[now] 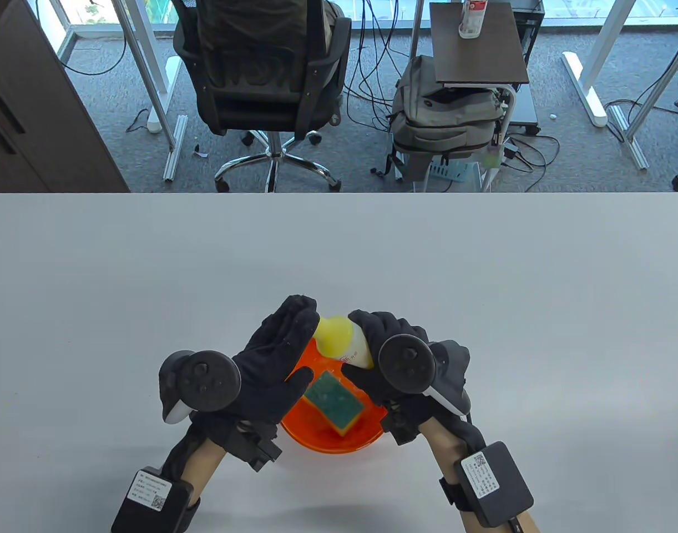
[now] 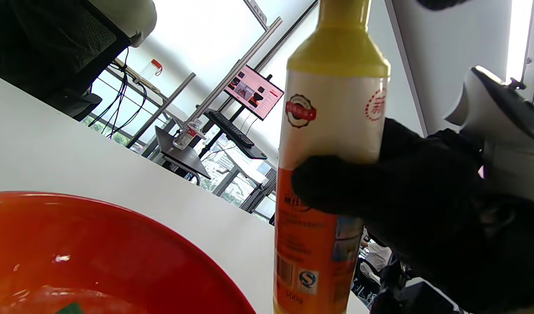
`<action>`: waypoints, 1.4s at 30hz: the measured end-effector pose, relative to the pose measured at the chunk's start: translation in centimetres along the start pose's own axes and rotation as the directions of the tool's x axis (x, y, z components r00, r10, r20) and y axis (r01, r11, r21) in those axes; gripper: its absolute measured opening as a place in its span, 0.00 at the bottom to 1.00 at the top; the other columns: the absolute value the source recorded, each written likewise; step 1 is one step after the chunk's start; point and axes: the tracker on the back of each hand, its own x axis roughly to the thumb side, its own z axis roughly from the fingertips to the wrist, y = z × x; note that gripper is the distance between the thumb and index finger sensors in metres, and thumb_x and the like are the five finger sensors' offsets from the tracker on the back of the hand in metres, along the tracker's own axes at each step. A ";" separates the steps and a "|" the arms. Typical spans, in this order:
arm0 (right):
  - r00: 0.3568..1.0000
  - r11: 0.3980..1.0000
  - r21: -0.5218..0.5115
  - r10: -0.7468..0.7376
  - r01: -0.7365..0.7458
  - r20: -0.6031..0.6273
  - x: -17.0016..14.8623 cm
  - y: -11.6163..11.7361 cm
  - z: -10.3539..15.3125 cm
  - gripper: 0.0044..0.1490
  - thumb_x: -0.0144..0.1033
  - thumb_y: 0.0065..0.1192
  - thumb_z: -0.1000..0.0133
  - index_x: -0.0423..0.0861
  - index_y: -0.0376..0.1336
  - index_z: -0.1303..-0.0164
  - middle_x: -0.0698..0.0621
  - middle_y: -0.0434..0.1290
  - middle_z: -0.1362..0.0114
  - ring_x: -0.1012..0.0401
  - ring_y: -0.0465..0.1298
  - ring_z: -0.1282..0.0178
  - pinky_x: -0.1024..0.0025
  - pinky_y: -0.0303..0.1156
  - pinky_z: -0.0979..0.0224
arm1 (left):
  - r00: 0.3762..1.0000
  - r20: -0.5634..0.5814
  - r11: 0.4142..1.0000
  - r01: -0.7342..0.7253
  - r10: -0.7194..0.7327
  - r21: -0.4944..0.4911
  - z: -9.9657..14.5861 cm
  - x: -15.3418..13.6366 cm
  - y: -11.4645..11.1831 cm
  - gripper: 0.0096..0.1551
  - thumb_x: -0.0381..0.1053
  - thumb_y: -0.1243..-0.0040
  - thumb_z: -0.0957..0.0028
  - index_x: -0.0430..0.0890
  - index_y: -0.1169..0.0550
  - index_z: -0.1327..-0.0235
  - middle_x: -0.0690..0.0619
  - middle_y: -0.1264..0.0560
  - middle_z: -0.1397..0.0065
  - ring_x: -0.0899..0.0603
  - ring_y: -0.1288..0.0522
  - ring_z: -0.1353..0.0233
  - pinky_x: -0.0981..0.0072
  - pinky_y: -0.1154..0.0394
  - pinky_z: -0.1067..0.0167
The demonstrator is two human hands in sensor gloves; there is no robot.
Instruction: Squeeze dish soap on sponge and spread
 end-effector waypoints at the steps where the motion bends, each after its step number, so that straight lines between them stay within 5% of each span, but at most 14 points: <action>1: 1.000 1.000 -0.002 0.006 -0.006 -0.001 0.0 0.0 0.0 0.50 0.54 0.82 0.65 0.58 0.61 0.32 0.56 0.73 0.32 0.53 0.80 0.38 0.51 0.74 0.29 | 1.000 0.000 1.000 0.006 -0.006 0.006 0.0 0.0 -0.2 0.41 0.65 0.50 0.52 0.74 0.51 0.26 0.75 0.55 0.15 0.59 0.53 0.08 0.47 0.51 0.12; 13: 0.996 0.996 0.034 0.087 -0.087 -0.015 -0.9 -0.3 -0.1 0.52 0.55 0.82 0.65 0.60 0.59 0.30 0.58 0.71 0.30 0.54 0.79 0.35 0.52 0.73 0.27 | 0.998 -0.039 0.994 0.054 -0.059 -0.098 -0.1 -1.3 -0.7 0.44 0.66 0.50 0.53 0.73 0.55 0.26 0.75 0.58 0.14 0.57 0.58 0.09 0.46 0.53 0.12; 22: 0.976 0.999 -0.039 -0.022 0.014 -0.218 -5.7 -1.8 -1.2 0.52 0.58 0.82 0.66 0.62 0.61 0.31 0.59 0.73 0.29 0.54 0.80 0.35 0.53 0.74 0.28 | 0.932 -0.237 0.958 0.245 -0.275 -0.147 3.2 -6.4 1.3 0.44 0.68 0.50 0.53 0.69 0.52 0.24 0.71 0.54 0.13 0.55 0.56 0.09 0.45 0.52 0.13; 29: 0.867 0.962 -0.109 -0.272 0.249 -0.418 -9.3 -1.6 -2.8 0.51 0.57 0.84 0.67 0.66 0.63 0.32 0.61 0.73 0.26 0.51 0.75 0.29 0.51 0.71 0.27 | 0.858 -0.408 0.945 0.237 -0.313 -0.227 5.7 -11.8 1.2 0.44 0.67 0.49 0.53 0.67 0.50 0.23 0.68 0.52 0.13 0.53 0.55 0.10 0.44 0.51 0.15; 36: 0.725 0.877 -0.166 -0.468 0.450 -0.505 -10.5 1.0 -5.3 0.51 0.49 0.85 0.65 0.69 0.60 0.31 0.58 0.67 0.22 0.48 0.71 0.24 0.48 0.72 0.24 | 0.836 -0.432 0.935 0.246 -0.337 -0.254 5.9 -12.6 0.8 0.44 0.67 0.49 0.53 0.67 0.49 0.23 0.68 0.52 0.13 0.52 0.55 0.10 0.44 0.51 0.15; 42: 0.695 0.840 -0.145 -0.518 0.522 -0.499 -9.8 2.5 -7.1 0.52 0.47 0.83 0.62 0.67 0.57 0.28 0.58 0.65 0.20 0.47 0.71 0.22 0.49 0.72 0.22 | 0.829 -0.435 0.930 0.257 -0.353 -0.265 5.8 -12.6 0.7 0.44 0.67 0.49 0.53 0.67 0.50 0.23 0.67 0.52 0.13 0.52 0.55 0.10 0.44 0.51 0.15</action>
